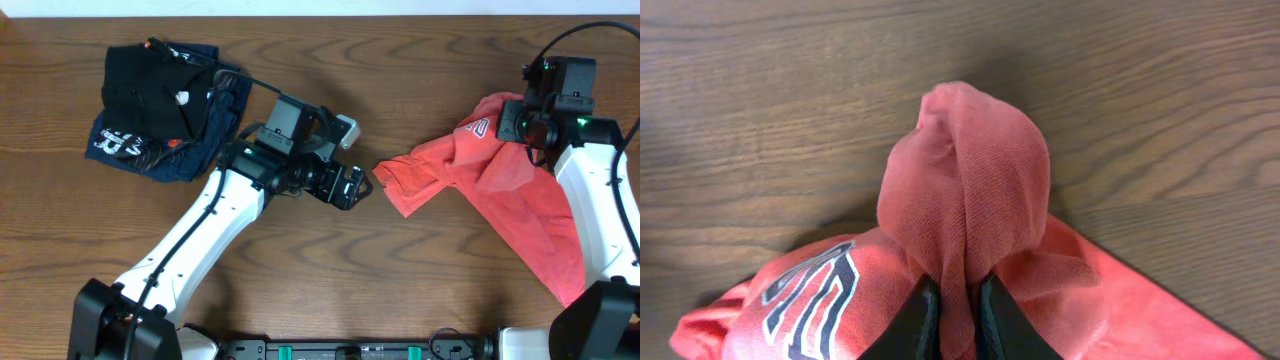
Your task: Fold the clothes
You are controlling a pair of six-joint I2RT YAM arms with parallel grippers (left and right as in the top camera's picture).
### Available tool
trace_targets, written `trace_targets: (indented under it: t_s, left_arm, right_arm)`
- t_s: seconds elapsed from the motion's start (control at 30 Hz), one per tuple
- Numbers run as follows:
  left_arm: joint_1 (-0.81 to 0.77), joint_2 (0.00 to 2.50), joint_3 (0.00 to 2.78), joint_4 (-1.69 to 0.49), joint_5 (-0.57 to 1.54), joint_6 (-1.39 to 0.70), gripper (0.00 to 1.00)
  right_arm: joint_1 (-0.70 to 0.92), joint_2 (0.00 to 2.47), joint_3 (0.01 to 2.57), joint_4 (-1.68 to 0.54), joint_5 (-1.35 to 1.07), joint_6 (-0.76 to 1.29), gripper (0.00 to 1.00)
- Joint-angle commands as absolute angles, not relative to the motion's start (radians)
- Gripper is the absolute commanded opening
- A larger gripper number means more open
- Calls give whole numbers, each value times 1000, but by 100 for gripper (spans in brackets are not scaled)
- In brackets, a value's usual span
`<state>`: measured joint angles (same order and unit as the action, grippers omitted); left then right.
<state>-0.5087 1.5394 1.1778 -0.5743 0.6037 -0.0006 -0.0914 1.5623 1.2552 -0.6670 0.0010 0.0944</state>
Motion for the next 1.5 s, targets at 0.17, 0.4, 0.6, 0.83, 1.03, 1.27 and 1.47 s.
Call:
trace_targets:
  t_s: [0.17, 0.4, 0.6, 0.83, 1.03, 1.27, 1.47]
  left_arm:
    - [-583, 1637, 1195, -562, 617, 0, 98]
    - [-610, 1669, 1195, -577, 617, 0, 98]
    - [-614, 1669, 1195, -578, 609, 7, 98]
    - [-614, 1669, 1195, -565, 549, 7, 98]
    - [-614, 1669, 1195, -563, 549, 6, 98]
    - [-614, 1669, 1195, -569, 549, 7, 98]
    - [-614, 1669, 1195, -574, 549, 7, 98]
  right_arm:
    - [-101, 1663, 1262, -617, 56, 88, 66]
    - [-214, 1766, 1262, -625, -41, 89, 92]
    - [-360, 1779, 1262, -684, -133, 113, 86]
    - [-390, 1779, 1209, -819, -214, 141, 80]
    - [-384, 1779, 1081, -786, -101, 241, 73]
    - [-387, 1779, 969, -644, -143, 231, 27]
    - [-387, 1719, 1031, -694, -155, 220, 5]
